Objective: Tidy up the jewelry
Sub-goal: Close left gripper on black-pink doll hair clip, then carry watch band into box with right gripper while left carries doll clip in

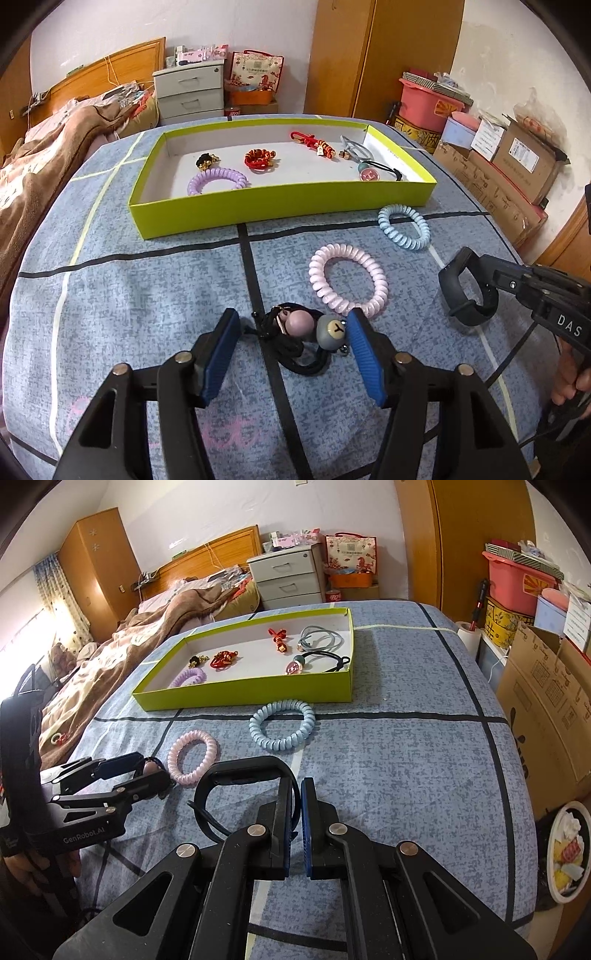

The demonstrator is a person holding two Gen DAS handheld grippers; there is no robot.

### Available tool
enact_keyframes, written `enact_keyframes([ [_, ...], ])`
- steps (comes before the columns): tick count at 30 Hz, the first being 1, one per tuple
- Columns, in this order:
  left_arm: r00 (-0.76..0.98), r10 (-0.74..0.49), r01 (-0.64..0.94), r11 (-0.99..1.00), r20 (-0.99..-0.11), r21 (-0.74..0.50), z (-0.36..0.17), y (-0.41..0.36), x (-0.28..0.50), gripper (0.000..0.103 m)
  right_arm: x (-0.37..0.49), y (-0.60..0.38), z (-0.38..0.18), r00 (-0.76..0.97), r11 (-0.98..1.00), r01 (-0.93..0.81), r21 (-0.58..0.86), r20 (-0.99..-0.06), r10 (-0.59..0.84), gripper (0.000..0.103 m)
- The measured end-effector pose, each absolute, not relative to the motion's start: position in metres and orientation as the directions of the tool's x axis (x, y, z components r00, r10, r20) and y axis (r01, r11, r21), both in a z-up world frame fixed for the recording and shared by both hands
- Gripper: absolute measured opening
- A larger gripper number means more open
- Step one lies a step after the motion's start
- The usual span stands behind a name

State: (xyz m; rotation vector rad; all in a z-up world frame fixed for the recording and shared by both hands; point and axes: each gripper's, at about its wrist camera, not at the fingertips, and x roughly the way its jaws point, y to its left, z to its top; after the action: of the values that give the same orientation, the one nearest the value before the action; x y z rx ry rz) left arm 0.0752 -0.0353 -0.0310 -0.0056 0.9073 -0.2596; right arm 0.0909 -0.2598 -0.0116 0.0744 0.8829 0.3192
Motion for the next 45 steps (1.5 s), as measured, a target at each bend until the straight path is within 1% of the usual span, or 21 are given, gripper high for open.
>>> enact_keyframes([
  [2,0.587,-0.235,0.221,0.967,-0.775,-0.125,-0.03,-0.034,0.075,0.045,0.09,-0.259,-0.012,0.592,0.95,-0.243,0.195,-0.746,0.305,0.005],
  [6,0.585,-0.252,0.22,0.964,-0.771,-0.148,-0.03,-0.03,0.073,0.039,0.089,-0.259,-0.012,0.592,0.952,-0.24,0.192,-0.748,0.3,0.005],
  [8,0.587,-0.254,0.217,0.964,-0.769,-0.153,-0.029,-0.028,0.072,0.032,0.089,-0.259,-0.012,0.593,0.952,-0.237,0.191,-0.748,0.298,0.005],
  [9,0.589,-0.255,0.213,0.964,-0.767,-0.157,-0.029,-0.027,0.072,0.032,0.088,-0.258,-0.012,0.593,0.953,-0.236,0.191,-0.749,0.297,0.005],
  [11,0.591,-0.256,0.212,0.964,-0.765,-0.159,-0.029,-0.026,0.071,0.021,0.087,-0.258,-0.013,0.593,0.953,-0.235,0.19,-0.749,0.296,0.005],
  [36,0.647,-0.252,0.189,0.967,-0.72,-0.169,-0.009,-0.013,0.062,0.021,0.084,-0.254,-0.009,0.601,0.952,-0.236,0.195,-0.74,0.301,0.005],
  [45,0.675,-0.247,0.186,0.969,-0.695,-0.163,0.008,-0.005,0.066,0.021,0.088,-0.25,0.006,0.628,0.946,-0.242,0.215,-0.709,0.322,0.005],
])
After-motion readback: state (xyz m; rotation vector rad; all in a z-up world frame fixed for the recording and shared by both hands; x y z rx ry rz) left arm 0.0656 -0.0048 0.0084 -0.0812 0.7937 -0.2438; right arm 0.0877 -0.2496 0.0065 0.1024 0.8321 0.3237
